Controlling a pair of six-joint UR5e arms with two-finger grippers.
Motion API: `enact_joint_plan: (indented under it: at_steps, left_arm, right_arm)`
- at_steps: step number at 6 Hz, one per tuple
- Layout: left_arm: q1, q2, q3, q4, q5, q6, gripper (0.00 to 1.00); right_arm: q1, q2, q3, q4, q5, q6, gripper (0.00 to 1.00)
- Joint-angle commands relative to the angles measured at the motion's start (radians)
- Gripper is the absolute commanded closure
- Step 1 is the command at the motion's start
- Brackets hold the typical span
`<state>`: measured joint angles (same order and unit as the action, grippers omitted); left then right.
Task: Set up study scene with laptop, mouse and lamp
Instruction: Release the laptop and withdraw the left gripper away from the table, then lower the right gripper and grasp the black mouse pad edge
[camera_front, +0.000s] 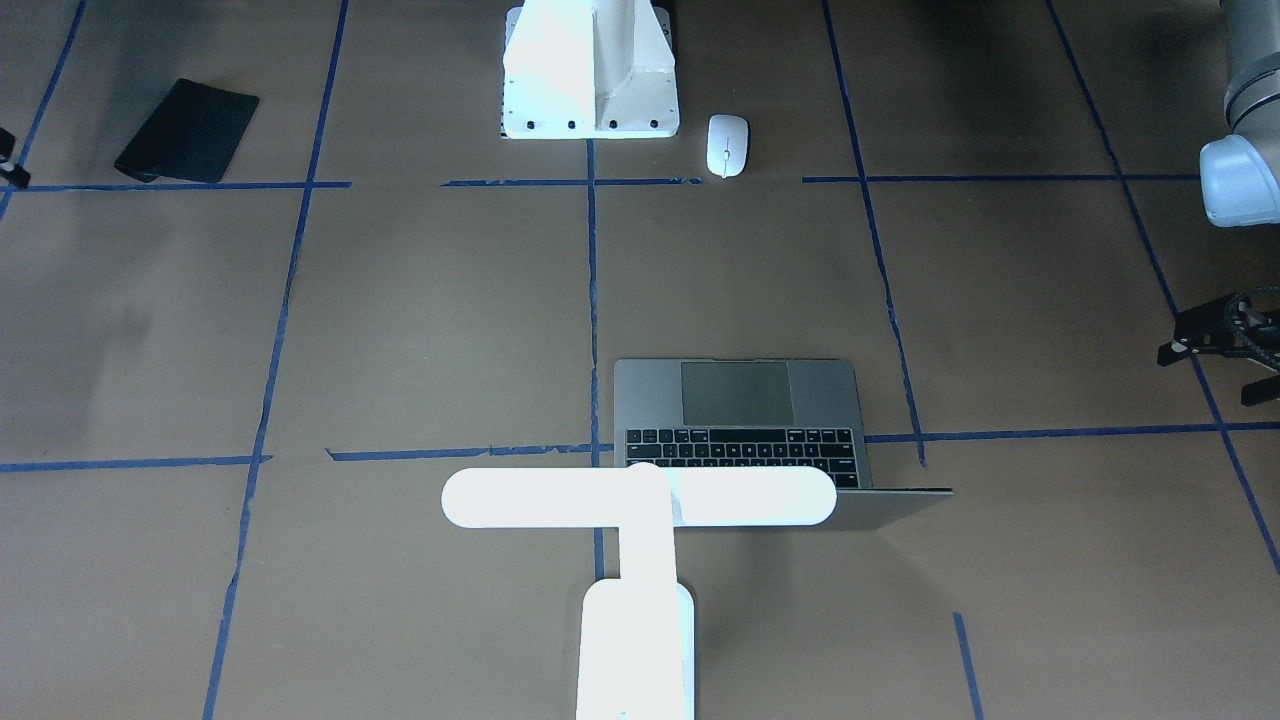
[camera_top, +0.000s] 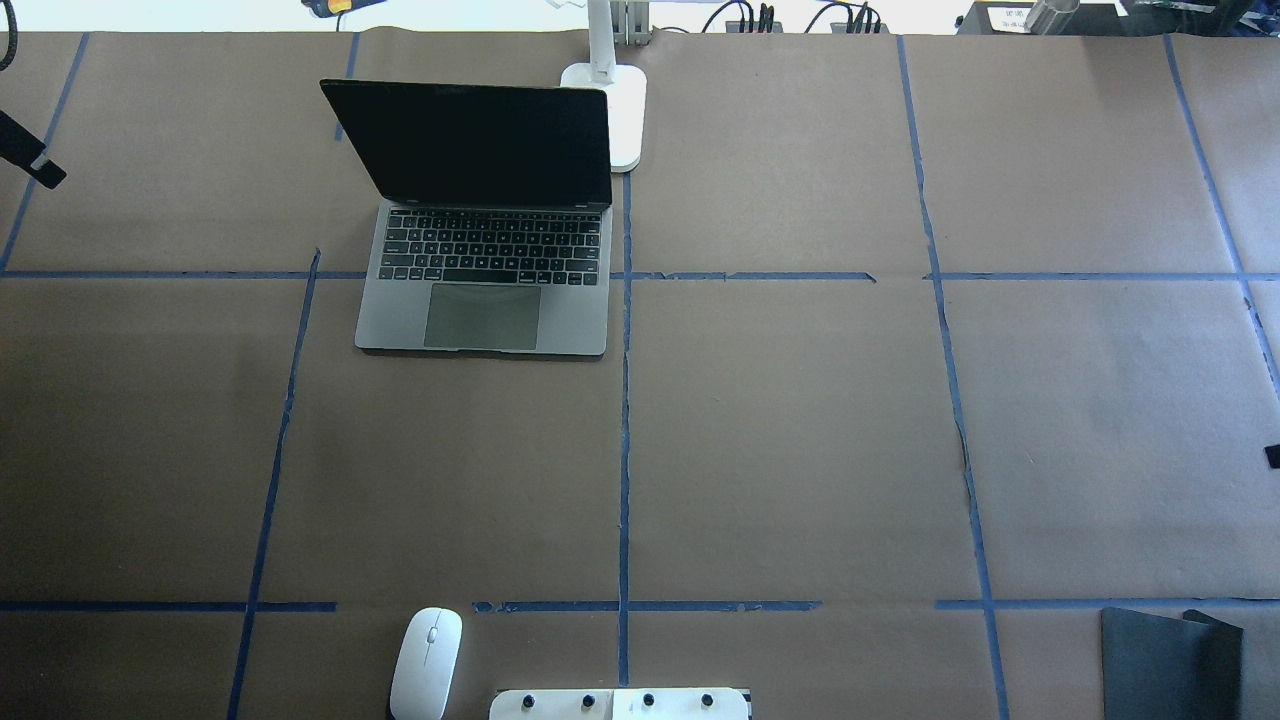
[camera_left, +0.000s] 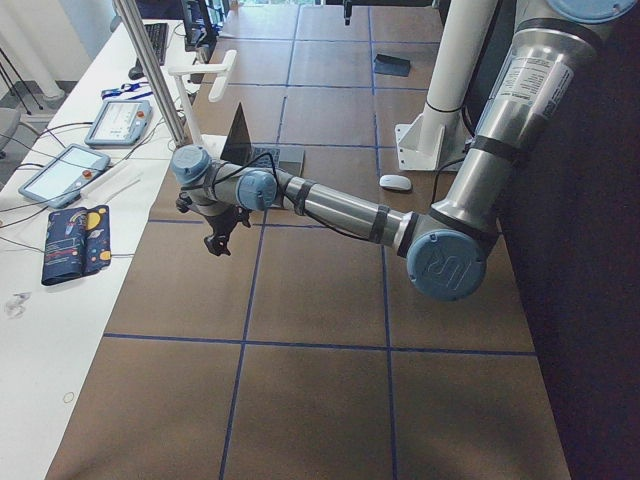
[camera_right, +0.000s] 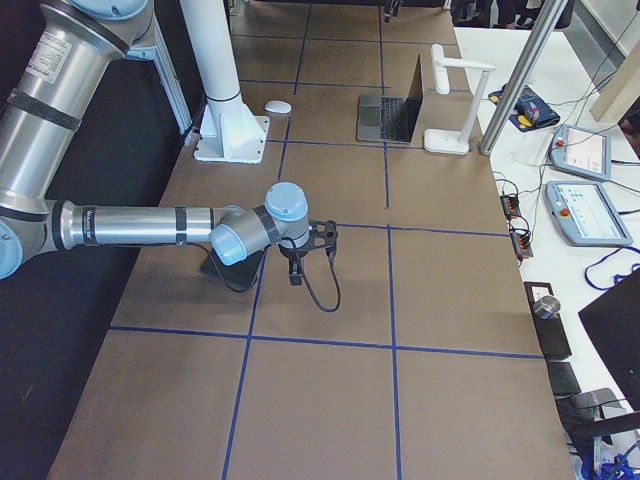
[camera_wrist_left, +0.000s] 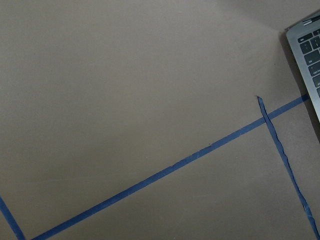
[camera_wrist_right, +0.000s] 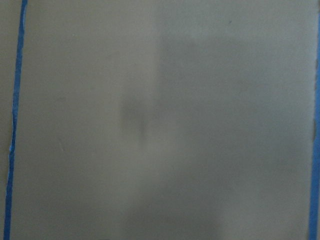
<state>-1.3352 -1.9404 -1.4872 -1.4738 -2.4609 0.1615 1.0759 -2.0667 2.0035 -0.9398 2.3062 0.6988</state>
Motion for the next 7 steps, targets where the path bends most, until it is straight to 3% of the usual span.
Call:
enact_joint_plan:
  at_steps: [1,2,4,7]
  left_arm:
    - [0.001,0.001,-0.002,0.000,-0.001,-0.002,0.00]
    - [0.001,0.001,-0.002,0.000,-0.001,-0.002,0.00]
    - [0.001,0.001,-0.024,0.000,0.000,-0.007,0.00]
    - [0.001,0.005,-0.054,0.000,0.000,-0.042,0.00]
  right_arm:
    - [-0.397,-0.105,-0.002,0.307,-0.270,0.443,0.00]
    - [-0.592,-0.146,-0.002,0.362,-0.422,0.593,0.00]
    - [-0.694,-0.236,-0.020,0.470,-0.459,0.660,0.01]
    - [-1.000,-0.231,-0.045,0.474,-0.700,0.905,0.03]
